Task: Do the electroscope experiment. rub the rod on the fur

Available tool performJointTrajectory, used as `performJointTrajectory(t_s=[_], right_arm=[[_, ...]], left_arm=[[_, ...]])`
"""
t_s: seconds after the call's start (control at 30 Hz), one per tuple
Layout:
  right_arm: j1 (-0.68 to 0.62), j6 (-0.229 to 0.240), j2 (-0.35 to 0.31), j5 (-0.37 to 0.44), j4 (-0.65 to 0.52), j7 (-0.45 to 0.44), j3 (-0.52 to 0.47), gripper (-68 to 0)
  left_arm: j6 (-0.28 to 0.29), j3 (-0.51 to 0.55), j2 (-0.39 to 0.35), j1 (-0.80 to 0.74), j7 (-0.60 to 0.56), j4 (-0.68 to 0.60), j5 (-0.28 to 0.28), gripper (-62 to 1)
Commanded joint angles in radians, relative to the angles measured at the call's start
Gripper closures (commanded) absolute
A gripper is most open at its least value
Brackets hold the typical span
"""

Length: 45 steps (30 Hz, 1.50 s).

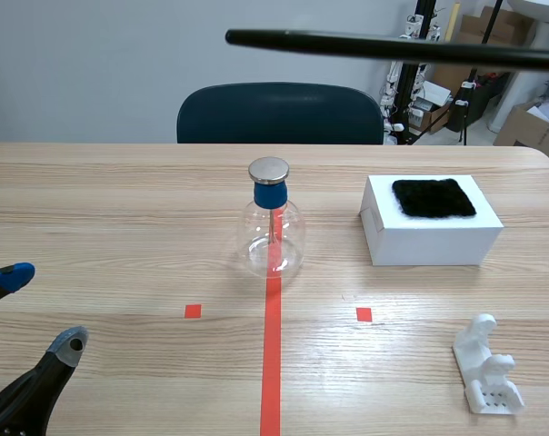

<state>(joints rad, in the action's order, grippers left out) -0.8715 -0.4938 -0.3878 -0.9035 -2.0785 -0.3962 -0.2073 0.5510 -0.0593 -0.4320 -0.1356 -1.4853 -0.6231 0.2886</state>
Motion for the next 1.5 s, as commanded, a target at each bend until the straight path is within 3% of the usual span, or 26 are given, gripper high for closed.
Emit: performJointTrajectory(t_s=[0.0,0.27,0.77,1.47], right_arm=[[-0.028,-0.015,0.022,0.01,-0.008,-0.029,-0.001,0.0],[-0.118,-0.007,0.14,0.085,-0.008,-0.228,0.011,0.0],[-0.187,-0.007,0.145,0.013,-0.008,-0.239,0.119,0.0],[-0.193,-0.007,0.144,-0.01,-0.008,-0.251,0.124,0.0]], left_arm=[[-0.002,0.003,-0.001,0.005,-0.015,-0.011,-0.007,-62.3],[-0.002,0.003,-0.001,0.005,-0.015,-0.011,-0.007,-62.3],[-0.002,0.003,-0.001,0.005,-0.015,-0.011,-0.007,-62.3],[-0.002,0.003,-0.001,0.005,-0.015,-0.011,-0.007,-62.3]])
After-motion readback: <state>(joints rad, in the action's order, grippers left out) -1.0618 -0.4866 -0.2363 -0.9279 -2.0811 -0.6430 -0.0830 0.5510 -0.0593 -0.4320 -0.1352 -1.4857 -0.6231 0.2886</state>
